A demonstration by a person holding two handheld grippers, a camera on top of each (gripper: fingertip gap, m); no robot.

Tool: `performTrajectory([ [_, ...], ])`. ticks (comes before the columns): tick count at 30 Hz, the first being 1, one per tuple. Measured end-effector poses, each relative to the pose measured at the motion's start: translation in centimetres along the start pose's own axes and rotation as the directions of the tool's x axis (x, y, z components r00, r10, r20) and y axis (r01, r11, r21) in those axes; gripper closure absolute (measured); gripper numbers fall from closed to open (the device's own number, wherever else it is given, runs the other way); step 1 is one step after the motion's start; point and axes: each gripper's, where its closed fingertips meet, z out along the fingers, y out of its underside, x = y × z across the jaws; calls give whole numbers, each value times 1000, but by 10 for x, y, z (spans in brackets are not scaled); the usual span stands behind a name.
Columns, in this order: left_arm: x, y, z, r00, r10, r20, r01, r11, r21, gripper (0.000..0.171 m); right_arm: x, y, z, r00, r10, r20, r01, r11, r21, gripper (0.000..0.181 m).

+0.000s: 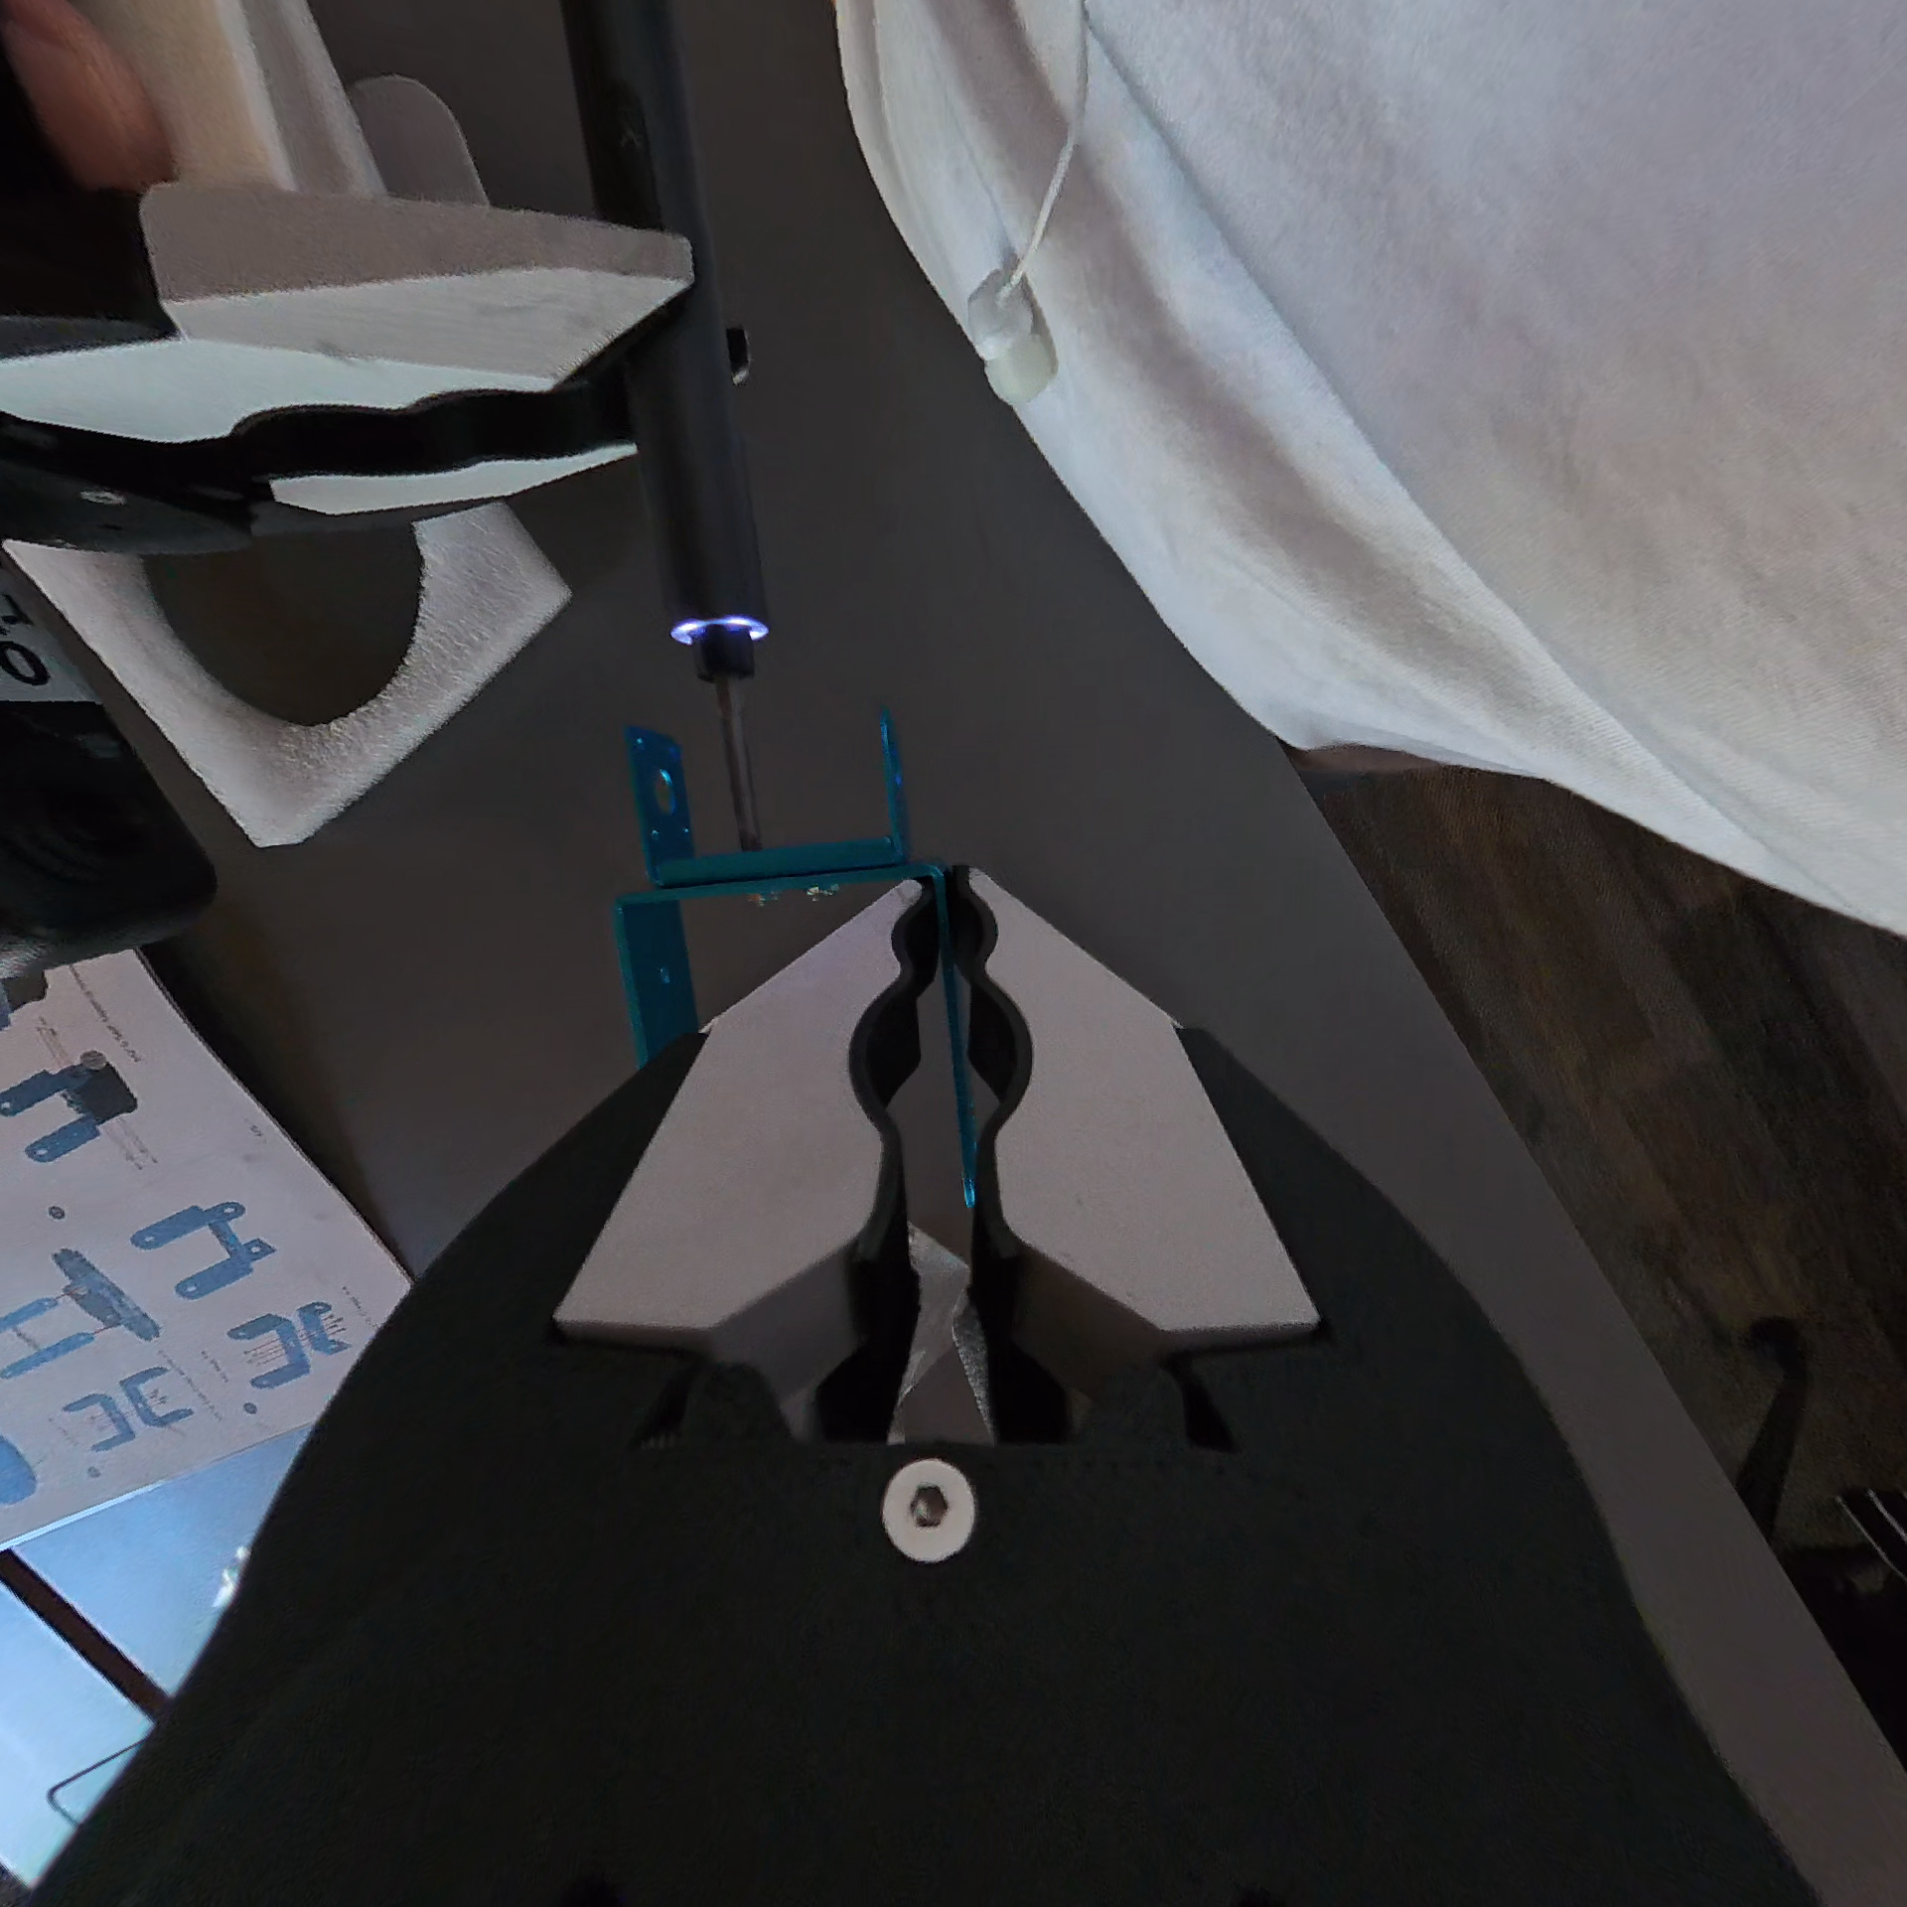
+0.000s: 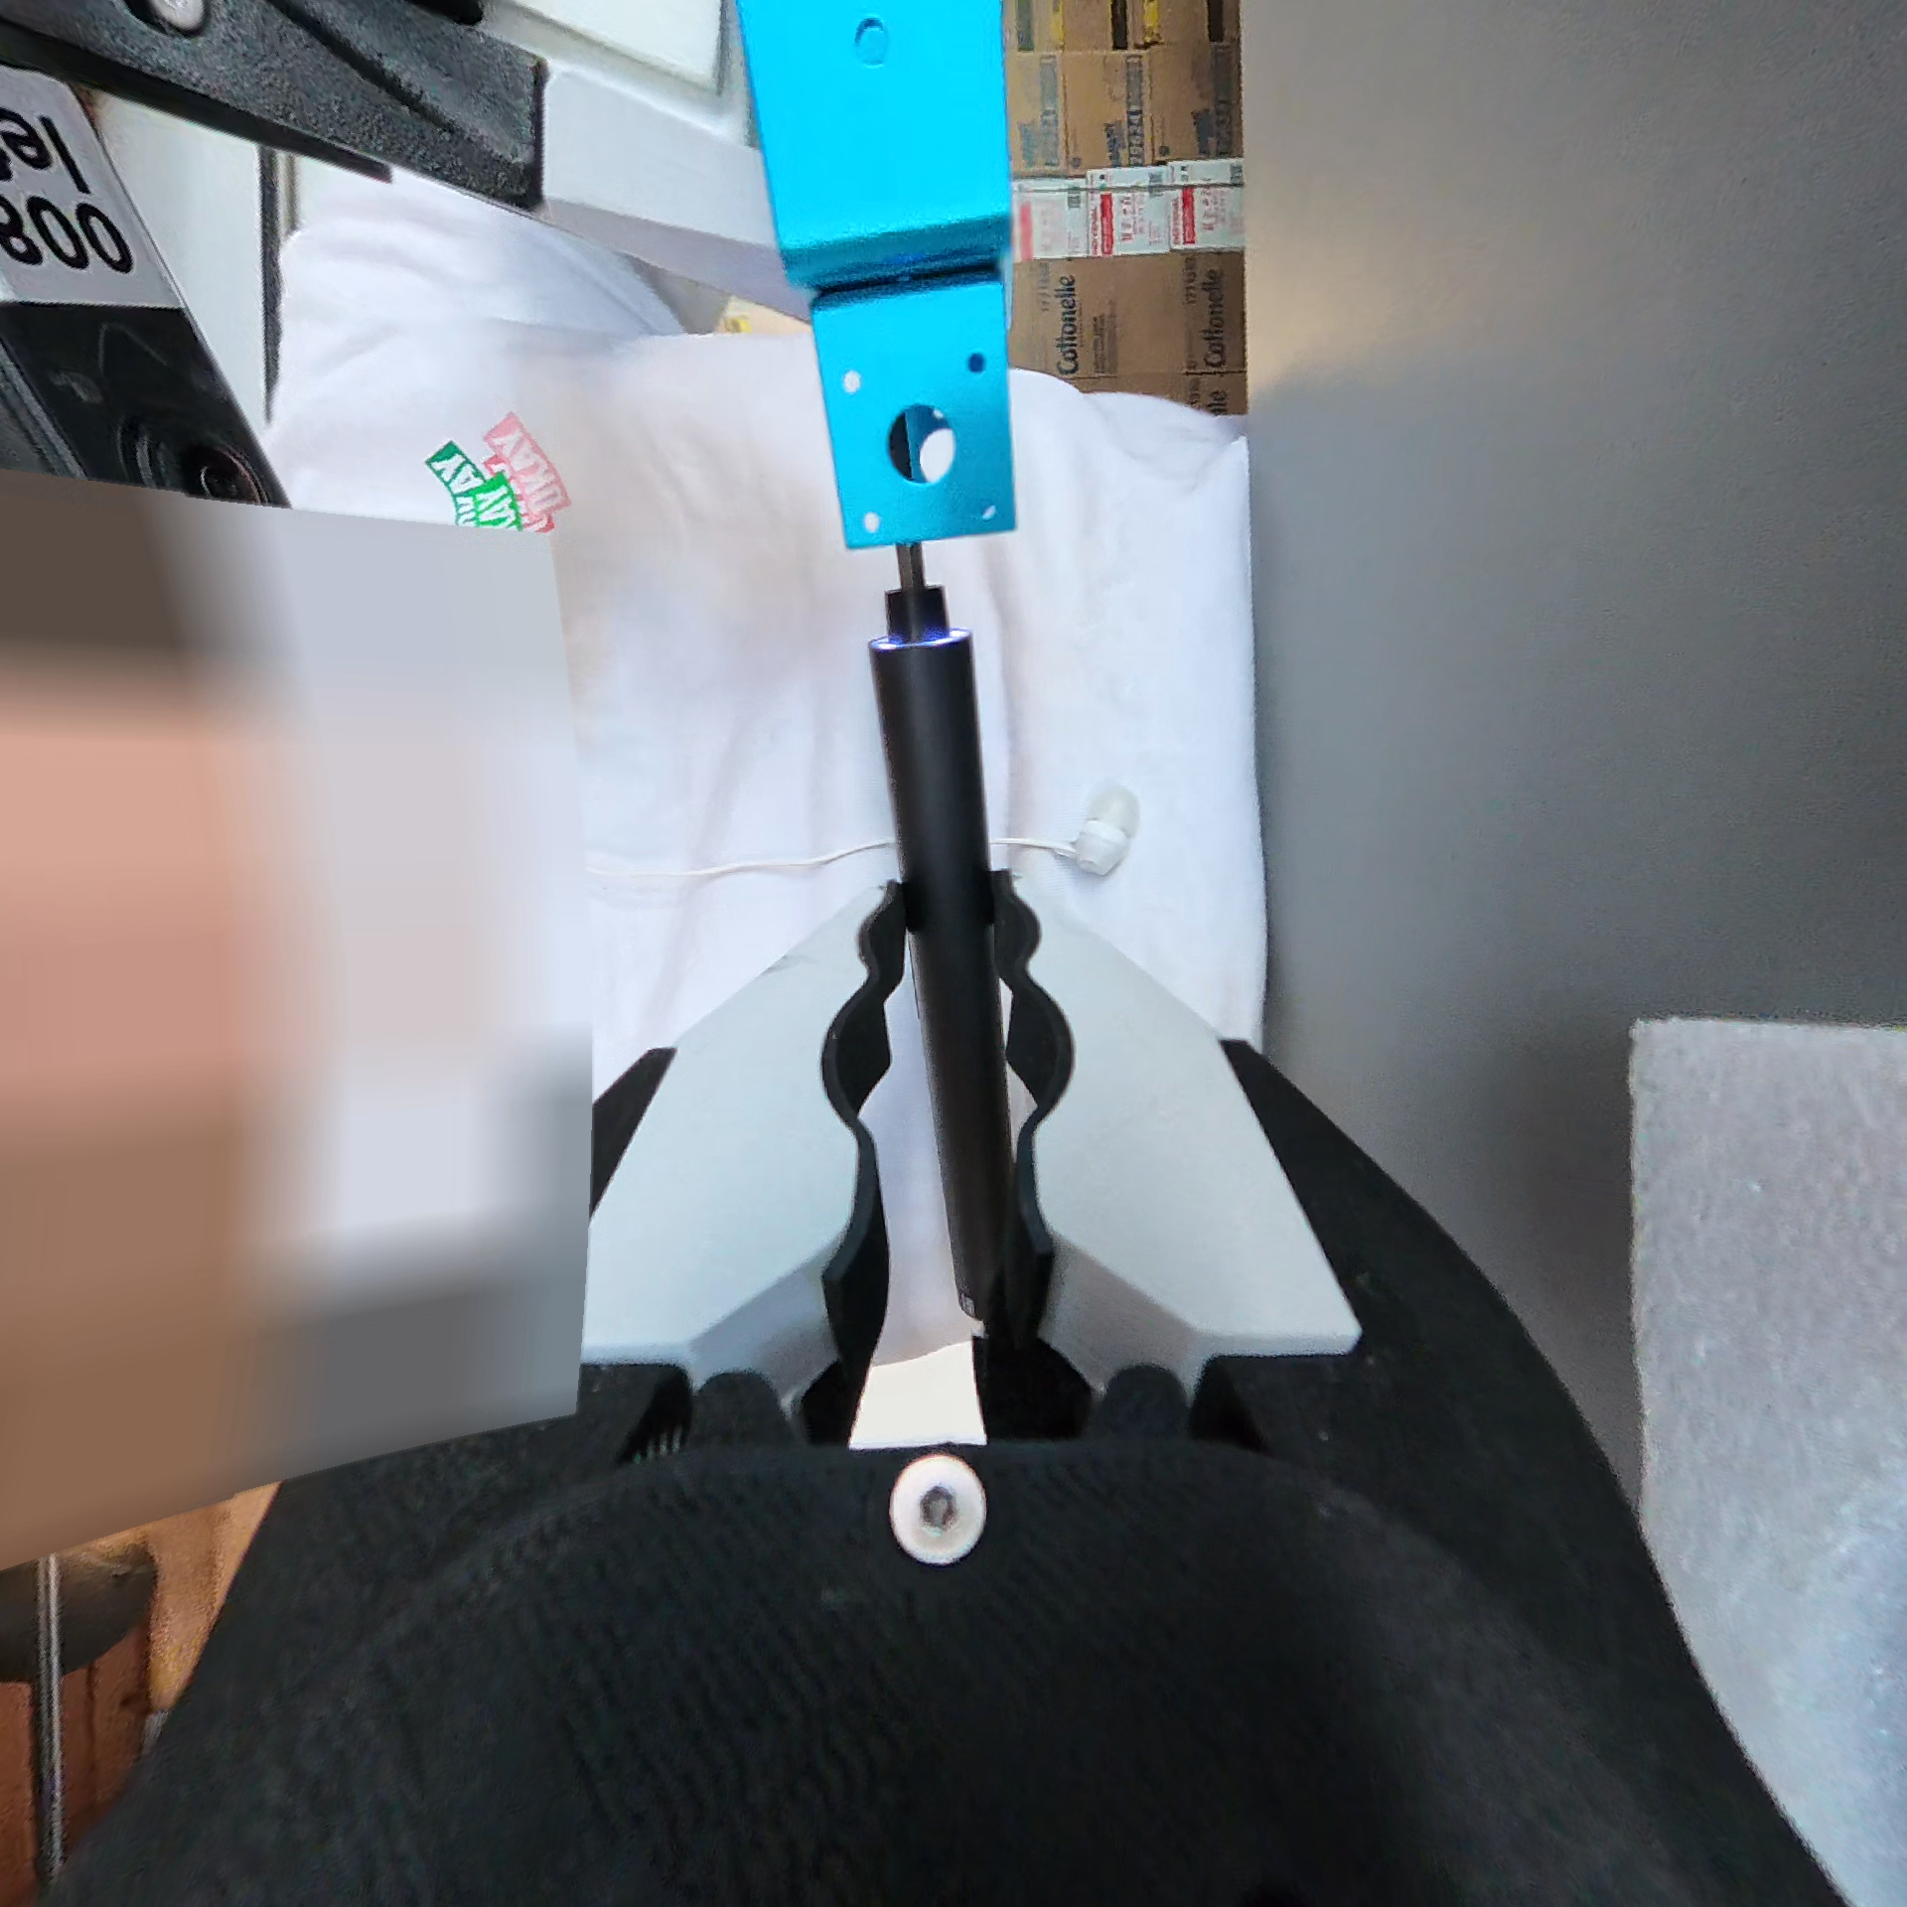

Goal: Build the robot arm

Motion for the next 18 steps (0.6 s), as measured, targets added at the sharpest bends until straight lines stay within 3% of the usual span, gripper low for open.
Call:
performTrajectory([
  [10, -1, -1, 2, 999, 5, -45, -6, 1000, -22, 171, 20, 0, -2, 963, -138, -232, 134, 990, -35, 166],
  [18, 2, 1, 5, 998, 21, -58, -24, 999, -41, 171, 23, 0, -5, 967, -137, -214, 131, 991, -38, 166],
])
